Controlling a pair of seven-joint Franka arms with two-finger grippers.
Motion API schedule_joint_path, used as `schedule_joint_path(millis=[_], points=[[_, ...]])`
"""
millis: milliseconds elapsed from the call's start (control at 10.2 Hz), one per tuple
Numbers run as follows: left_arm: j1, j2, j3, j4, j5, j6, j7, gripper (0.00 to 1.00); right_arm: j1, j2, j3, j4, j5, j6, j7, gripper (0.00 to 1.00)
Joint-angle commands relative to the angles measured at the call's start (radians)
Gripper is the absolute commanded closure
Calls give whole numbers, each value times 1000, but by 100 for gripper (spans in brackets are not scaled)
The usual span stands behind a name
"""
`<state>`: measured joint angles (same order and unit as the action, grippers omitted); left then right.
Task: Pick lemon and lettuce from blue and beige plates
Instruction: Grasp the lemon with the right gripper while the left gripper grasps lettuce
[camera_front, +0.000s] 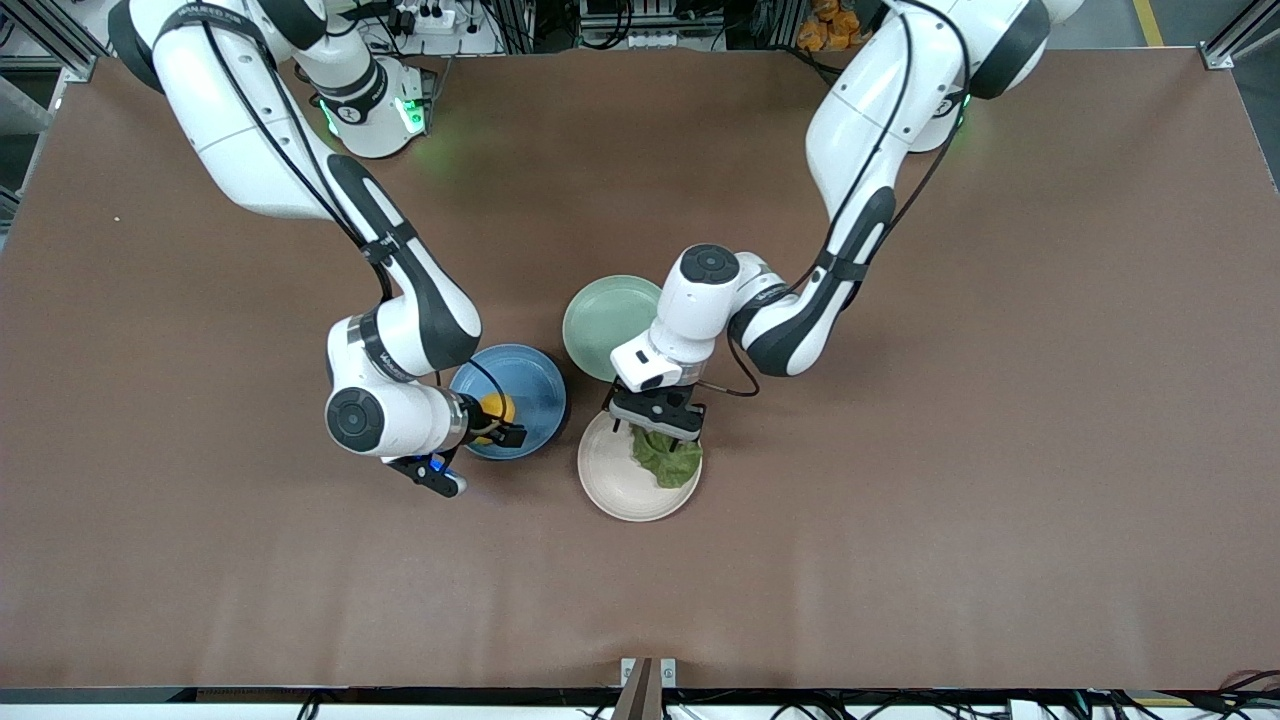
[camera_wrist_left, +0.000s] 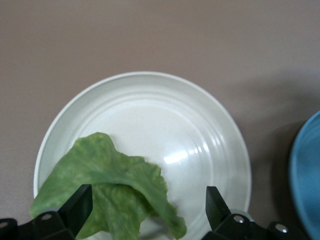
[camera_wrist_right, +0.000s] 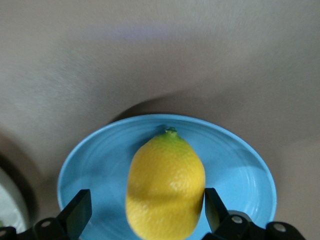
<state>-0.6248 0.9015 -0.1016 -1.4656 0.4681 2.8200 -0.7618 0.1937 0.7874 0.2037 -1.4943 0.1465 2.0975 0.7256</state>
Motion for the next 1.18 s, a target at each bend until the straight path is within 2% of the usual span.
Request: schedule_joint_path(millis=[0,98,196,392,588,784,980,1078], points=[[-38,37,43,34,24,7,7,0,-2,10,8,-9,19,18,5,9],[-38,42,43,33,30,7,6,0,-2,10,8,-12,19,18,5,52],[-36,43,43,30,32,6,7,0,0,9,8,-9,19,10,3,79],[-35,45,43,28,35,6,7,0,-10,-8,11,8,21,-1,-11,100],[-35,48,45,25,37,4,7,1,-39,-20,11,102,27,-199,-49,100],[-30,46,45,15,41,2,7,16,-115,-68,6,141,27,-379,-194,100],[-27,39,45,14,40,-2,6,46,-235,-108,-6,118,19,-497,-389,100],[-26,36,45,16,40,-7,6,60,-272,-117,-12,73,-2,-487,-469,100]])
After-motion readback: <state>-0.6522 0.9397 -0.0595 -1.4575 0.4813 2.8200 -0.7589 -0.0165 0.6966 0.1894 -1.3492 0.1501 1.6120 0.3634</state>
